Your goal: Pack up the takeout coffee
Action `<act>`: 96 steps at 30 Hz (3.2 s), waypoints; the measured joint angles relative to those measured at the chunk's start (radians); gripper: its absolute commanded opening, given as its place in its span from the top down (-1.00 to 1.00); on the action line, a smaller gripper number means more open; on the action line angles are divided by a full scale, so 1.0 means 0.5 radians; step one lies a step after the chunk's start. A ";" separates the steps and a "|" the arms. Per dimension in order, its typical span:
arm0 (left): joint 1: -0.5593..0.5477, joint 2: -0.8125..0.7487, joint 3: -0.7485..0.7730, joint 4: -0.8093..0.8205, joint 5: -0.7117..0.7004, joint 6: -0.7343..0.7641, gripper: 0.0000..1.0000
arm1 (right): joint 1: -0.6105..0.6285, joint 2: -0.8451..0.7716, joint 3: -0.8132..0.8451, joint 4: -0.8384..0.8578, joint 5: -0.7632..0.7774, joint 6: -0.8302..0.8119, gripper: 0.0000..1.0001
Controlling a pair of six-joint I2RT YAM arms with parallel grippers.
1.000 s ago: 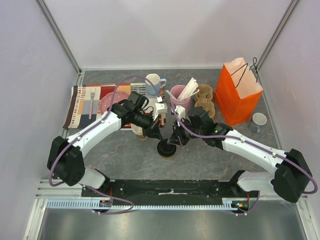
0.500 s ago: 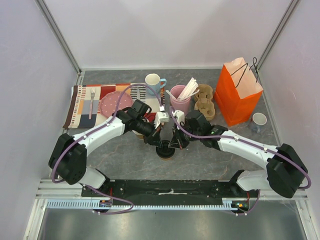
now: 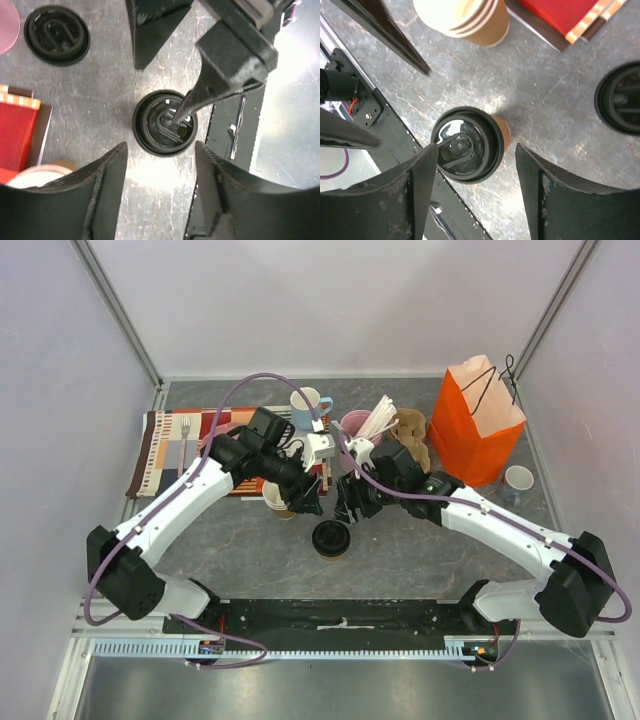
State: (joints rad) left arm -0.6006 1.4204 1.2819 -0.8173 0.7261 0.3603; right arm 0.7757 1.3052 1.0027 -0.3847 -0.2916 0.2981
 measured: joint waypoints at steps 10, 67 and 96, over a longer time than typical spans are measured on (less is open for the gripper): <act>0.048 -0.128 -0.202 -0.201 -0.282 0.076 -0.56 | -0.115 -0.050 -0.362 -0.031 -0.134 0.258 -0.96; 0.544 -0.397 -0.095 -0.457 -0.563 0.266 -0.52 | 0.338 0.582 0.256 0.344 -0.134 0.354 -0.96; 0.580 -0.484 -0.080 -0.441 -0.568 0.249 -0.52 | -1.176 0.244 1.156 -1.019 1.536 -0.696 -0.69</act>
State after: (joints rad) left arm -0.3107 1.1786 1.2419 -1.0378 0.4423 0.4847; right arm 0.1879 1.4273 1.5806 -0.8940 0.4763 -0.0498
